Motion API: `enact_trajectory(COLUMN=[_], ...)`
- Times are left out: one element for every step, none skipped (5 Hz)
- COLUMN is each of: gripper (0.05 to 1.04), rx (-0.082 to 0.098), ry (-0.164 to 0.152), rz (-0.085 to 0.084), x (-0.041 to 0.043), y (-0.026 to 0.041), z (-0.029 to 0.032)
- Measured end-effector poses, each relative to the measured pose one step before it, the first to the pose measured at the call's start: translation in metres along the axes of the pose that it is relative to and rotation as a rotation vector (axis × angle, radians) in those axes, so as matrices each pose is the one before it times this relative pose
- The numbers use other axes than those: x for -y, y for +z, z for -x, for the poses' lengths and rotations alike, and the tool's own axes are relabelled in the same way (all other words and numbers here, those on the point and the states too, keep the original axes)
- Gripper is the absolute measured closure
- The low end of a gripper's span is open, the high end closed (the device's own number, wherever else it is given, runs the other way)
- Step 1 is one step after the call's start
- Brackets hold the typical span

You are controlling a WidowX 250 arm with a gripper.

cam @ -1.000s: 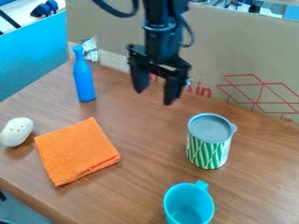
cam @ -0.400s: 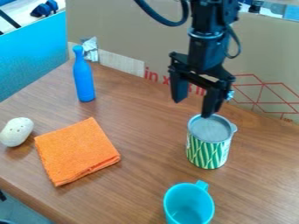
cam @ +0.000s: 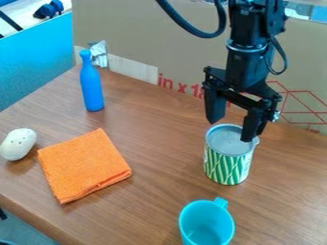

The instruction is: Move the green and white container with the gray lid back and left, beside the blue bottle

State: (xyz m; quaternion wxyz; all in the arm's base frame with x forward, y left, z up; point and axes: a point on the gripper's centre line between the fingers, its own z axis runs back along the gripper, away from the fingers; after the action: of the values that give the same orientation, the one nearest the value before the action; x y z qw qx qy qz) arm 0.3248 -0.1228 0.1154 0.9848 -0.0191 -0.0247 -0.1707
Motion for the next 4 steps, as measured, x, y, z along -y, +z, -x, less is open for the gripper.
enact_trajectory(gripper=[0.083,0.083,0.083,0.083], rx=[-0.0404,-0.0630,0.0249,0.0012], ry=[-0.0125,-0.0045,-0.0174,-0.0062], rz=[0.0003,-0.0007,0.0140,-0.0114], x=[0.00649,0.00046,0.00111,-0.00193], y=[-0.01509,-0.02038,-0.00238,-0.00154], z=[0.00065,0.00190,-0.00551,-0.00542])
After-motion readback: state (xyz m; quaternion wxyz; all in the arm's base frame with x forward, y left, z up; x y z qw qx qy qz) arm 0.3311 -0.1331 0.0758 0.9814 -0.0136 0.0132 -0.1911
